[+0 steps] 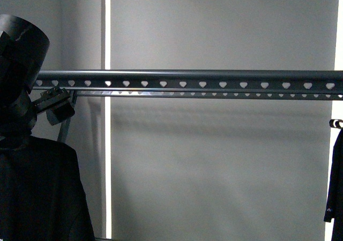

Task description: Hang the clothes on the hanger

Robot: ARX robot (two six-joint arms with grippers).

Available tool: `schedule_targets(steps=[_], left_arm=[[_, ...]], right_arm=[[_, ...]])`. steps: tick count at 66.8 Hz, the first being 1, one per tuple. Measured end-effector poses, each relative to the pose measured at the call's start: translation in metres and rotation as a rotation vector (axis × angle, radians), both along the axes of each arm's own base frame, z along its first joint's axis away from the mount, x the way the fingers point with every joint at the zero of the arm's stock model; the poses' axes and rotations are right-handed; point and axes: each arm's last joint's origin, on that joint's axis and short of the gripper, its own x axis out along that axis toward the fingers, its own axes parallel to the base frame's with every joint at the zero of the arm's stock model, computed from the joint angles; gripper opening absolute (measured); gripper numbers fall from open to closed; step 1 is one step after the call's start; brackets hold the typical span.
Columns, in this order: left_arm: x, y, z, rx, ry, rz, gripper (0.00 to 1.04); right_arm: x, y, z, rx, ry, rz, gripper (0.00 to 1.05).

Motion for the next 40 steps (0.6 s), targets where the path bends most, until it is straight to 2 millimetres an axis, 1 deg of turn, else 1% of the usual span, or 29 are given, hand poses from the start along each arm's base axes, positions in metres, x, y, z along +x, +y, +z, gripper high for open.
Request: schedule_targets(steps=[4,12,14,19,24,28,31,35,37,40], left_arm=[[0.005,0.002,0.0,0.005,0.001,0.009,0.98],[0.008,0.004,-0.002,0.011,0.016,0.012,0.77],[0.008,0.005,-0.002,0.011,0.016,0.009,0.73],[0.008,0.005,-0.002,0.007,0.019,-0.011,0.59],[0.009,0.006,-0.003,0.003,0.024,-0.034,0.48],[0.007,0.008,-0.006,-0.001,0.041,-0.072,0.34],[0.003,0.009,-0.011,-0.013,0.064,-0.115,0.22],[-0.003,0.009,-0.017,-0.03,0.081,-0.151,0.14],[-0.012,0.01,-0.023,-0.048,0.1,-0.183,0.08],[-0.027,0.01,-0.03,-0.071,0.125,-0.227,0.05]], right_arm=[[0.0,0.0,0.0,0.0,0.0,0.0,0.97],[0.0,0.0,0.0,0.0,0.0,0.0,0.97],[0.0,0.0,0.0,0.0,0.0,0.0,0.97],[0.0,0.0,0.0,0.0,0.0,0.0,0.97],[0.0,0.0,0.0,0.0,0.0,0.0,0.97],[0.0,0.0,0.0,0.0,0.0,0.0,0.97],[0.0,0.0,0.0,0.0,0.0,0.0,0.97],[0.0,0.0,0.0,0.0,0.0,0.0,0.97],[0.0,0.0,0.0,0.0,0.0,0.0,0.97],[0.0,0.0,0.0,0.0,0.0,0.0,0.97]])
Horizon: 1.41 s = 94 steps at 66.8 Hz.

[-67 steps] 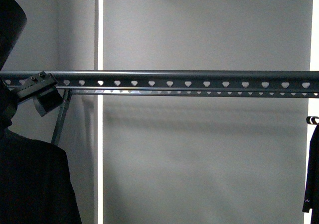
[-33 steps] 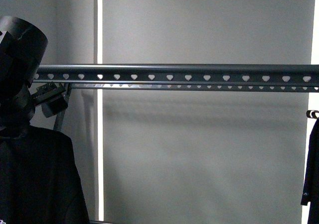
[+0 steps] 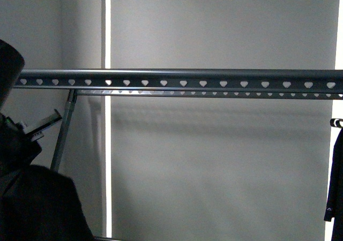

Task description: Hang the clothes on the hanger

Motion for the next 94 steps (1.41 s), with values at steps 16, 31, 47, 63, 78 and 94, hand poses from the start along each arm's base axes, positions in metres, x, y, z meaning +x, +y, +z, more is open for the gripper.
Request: schedule_targets(steps=[16,31,47,63,78,94], left_arm=[[-0.081,-0.015,0.003,0.093,0.026,-0.363,0.04],[-0.152,-0.051,0.029,0.289,-0.057,-1.013,0.04],[-0.15,-0.058,0.032,0.728,-0.112,-1.43,0.04],[-0.089,-0.061,0.038,1.424,-0.345,-1.538,0.04],[-0.041,-0.073,0.043,1.9,-0.564,-1.524,0.04],[-0.022,-0.1,0.057,2.044,-0.789,-1.432,0.04]], right_arm=[[0.0,0.0,0.0,0.0,0.0,0.0,0.97],[0.0,0.0,0.0,0.0,0.0,0.0,0.97],[0.0,0.0,0.0,0.0,0.0,0.0,0.97],[0.0,0.0,0.0,0.0,0.0,0.0,0.97],[0.0,0.0,0.0,0.0,0.0,0.0,0.97],[0.0,0.0,0.0,0.0,0.0,0.0,0.97]])
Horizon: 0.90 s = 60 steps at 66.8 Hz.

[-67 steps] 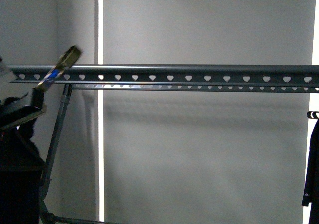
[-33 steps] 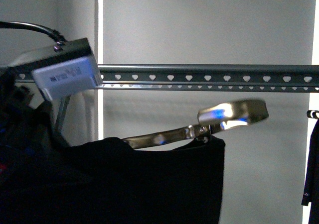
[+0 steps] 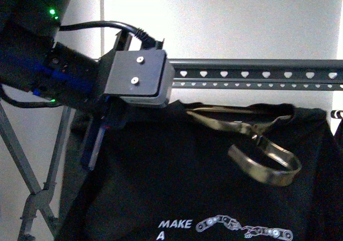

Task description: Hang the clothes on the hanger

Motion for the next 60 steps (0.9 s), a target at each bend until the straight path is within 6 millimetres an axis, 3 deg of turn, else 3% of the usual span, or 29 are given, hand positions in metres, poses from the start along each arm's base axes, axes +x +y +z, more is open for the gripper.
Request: schedule_targets(steps=[13,46,55,60], left_arm=[[0.002,-0.011,0.006,0.016,-0.134,-0.069,0.04],[0.002,-0.01,0.006,0.024,-0.145,-0.068,0.04],[0.002,-0.01,0.006,0.03,-0.149,-0.064,0.04],[0.002,-0.01,0.006,0.034,-0.154,-0.066,0.04]], right_arm=[[0.0,0.0,0.0,0.0,0.0,0.0,0.97],[0.0,0.0,0.0,-0.004,0.003,0.031,0.97],[0.012,-0.011,0.013,-0.143,-0.044,0.279,0.97],[0.027,-0.024,0.033,-0.353,-0.138,0.328,0.97]])
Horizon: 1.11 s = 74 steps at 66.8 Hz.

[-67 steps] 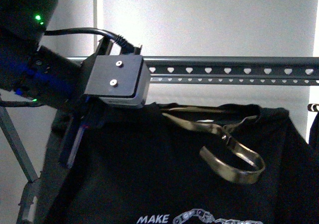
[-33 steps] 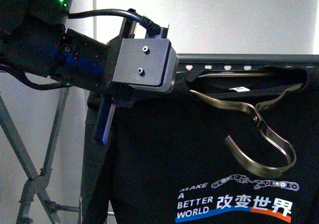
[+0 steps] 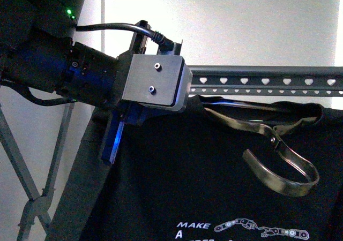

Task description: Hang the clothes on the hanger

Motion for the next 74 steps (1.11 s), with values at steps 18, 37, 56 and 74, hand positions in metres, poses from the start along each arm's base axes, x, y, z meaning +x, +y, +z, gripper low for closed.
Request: schedule_targets(steps=[18,37,56,74], left_arm=[[0.0,0.001,0.0,0.003,-0.003,0.003,0.04],[0.0,0.0,0.0,0.003,-0.003,-0.004,0.04],[0.0,0.0,-0.001,0.003,-0.003,-0.005,0.04],[0.0,0.0,-0.001,0.004,-0.004,-0.004,0.04]], right_arm=[[0.072,-0.016,0.043,-0.685,-0.37,0.213,0.97],[0.136,-0.026,0.064,-1.075,-0.497,0.254,0.97],[0.17,-0.037,0.089,-1.144,-0.566,0.169,0.97],[0.195,-0.037,0.09,-1.124,-0.547,0.113,0.97]])
